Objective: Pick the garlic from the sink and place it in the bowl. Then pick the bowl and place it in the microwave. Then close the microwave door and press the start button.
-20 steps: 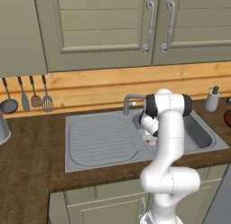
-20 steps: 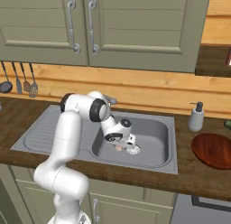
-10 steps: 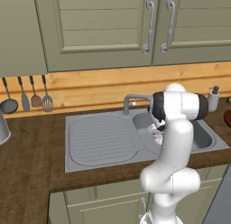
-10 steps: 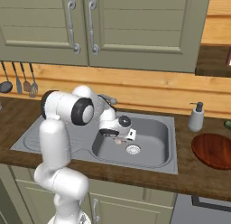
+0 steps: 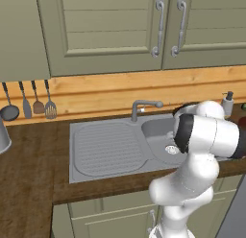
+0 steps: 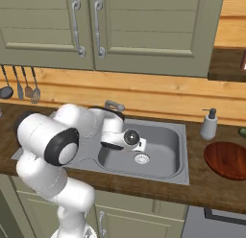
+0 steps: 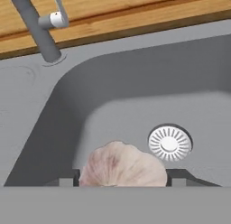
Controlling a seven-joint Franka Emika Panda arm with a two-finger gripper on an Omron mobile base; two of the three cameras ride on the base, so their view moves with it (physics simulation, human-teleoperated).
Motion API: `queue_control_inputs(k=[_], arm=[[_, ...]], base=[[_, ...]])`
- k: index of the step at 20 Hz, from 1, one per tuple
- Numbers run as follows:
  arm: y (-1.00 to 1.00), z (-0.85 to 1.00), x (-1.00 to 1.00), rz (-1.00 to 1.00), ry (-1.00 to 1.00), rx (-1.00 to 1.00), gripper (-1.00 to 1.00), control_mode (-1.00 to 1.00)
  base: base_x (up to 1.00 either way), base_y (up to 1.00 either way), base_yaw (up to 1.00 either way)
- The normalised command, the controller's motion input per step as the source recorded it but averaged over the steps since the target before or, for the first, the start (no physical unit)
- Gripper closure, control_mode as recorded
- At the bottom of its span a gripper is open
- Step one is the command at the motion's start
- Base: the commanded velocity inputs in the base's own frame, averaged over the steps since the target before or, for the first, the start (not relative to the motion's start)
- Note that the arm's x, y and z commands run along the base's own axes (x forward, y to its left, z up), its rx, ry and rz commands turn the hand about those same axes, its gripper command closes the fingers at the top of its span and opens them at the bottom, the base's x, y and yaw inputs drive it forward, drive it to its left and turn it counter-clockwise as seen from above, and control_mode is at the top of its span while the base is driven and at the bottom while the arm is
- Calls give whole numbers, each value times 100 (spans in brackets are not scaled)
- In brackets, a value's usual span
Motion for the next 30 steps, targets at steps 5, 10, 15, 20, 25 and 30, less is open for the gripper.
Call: queue_control_inputs(k=[5,10,15,20,25,30], arm=[[-36,100,-37,0,-3,7,100,-100],[-39,100,-34,0,0,5,100,-100],[-29,97,-46,-3,4,1,100,-100],[-15,68,-65,-9,5,-3,100,-100],[-18,38,-44,-12,3,-11,100,-100],[-8,28,-23,-17,7,-16,100,-100]], base=[[0,0,0],[0,0,0],[0,0,0],[0,0,0],[0,0,0],[0,0,0]])
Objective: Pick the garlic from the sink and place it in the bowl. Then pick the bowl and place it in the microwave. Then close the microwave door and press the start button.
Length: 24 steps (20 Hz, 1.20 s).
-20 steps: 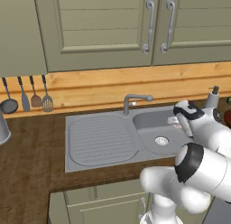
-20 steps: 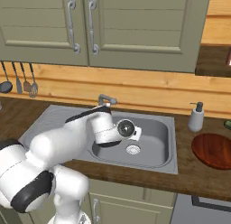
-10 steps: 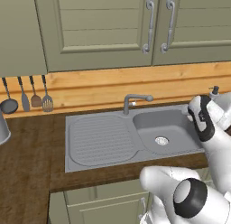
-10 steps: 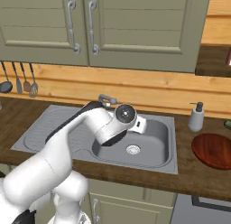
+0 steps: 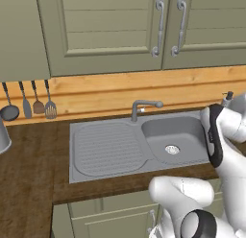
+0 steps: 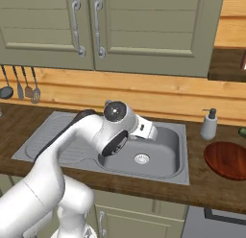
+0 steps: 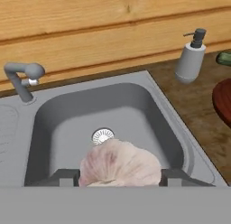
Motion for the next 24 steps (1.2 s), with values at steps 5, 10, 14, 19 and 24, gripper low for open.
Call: queue_control_inputs(k=[5,10,14,19,24], arm=[[-33,45,-15,-14,24,-5,100,-100],[-47,15,-1,-4,21,0,100,-100],[-71,1,-1,0,0,1,100,-100],[-66,0,0,0,1,3,100,-100],[-65,-1,4,-2,13,0,100,-100]], base=[[0,0,0],[0,0,0],[0,0,0],[0,0,0],[0,0,0]])
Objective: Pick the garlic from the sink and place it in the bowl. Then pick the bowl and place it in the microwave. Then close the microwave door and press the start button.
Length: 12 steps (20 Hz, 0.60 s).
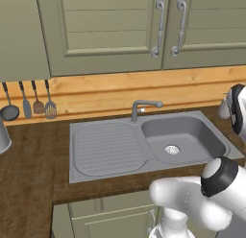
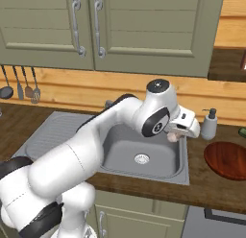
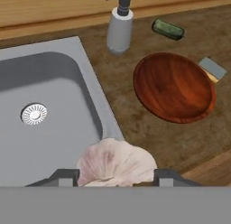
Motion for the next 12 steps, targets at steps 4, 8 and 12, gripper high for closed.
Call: queue_control_inputs(k=[4,8,12], arm=[[-71,-7,11,0,9,1,100,-100],[-71,-13,6,0,5,3,100,-100],[-55,-16,23,0,5,2,100,-100]], base=[[0,0,0],[0,0,0],[0,0,0]])
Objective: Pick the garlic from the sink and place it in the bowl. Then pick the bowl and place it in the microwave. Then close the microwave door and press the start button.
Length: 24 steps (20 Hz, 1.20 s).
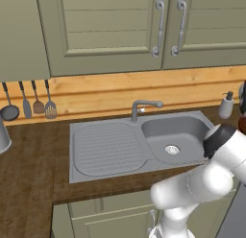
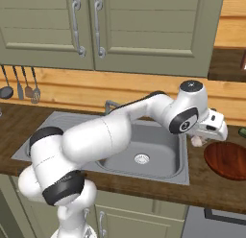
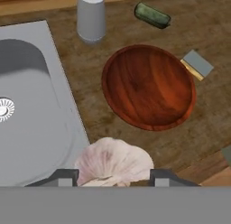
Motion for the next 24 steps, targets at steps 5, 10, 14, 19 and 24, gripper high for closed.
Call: queue_control_inputs(k=[5,10,14,19,24], arm=[[-51,-21,41,0,8,0,100,-100],[-58,-18,31,0,3,2,100,-100],[-62,-12,21,0,0,3,100,-100],[-64,-16,27,0,3,4,100,-100],[-47,7,21,0,2,9,100,-100]], base=[[0,0,0],[0,0,0],[0,0,0],[0,0,0],[0,0,0]])
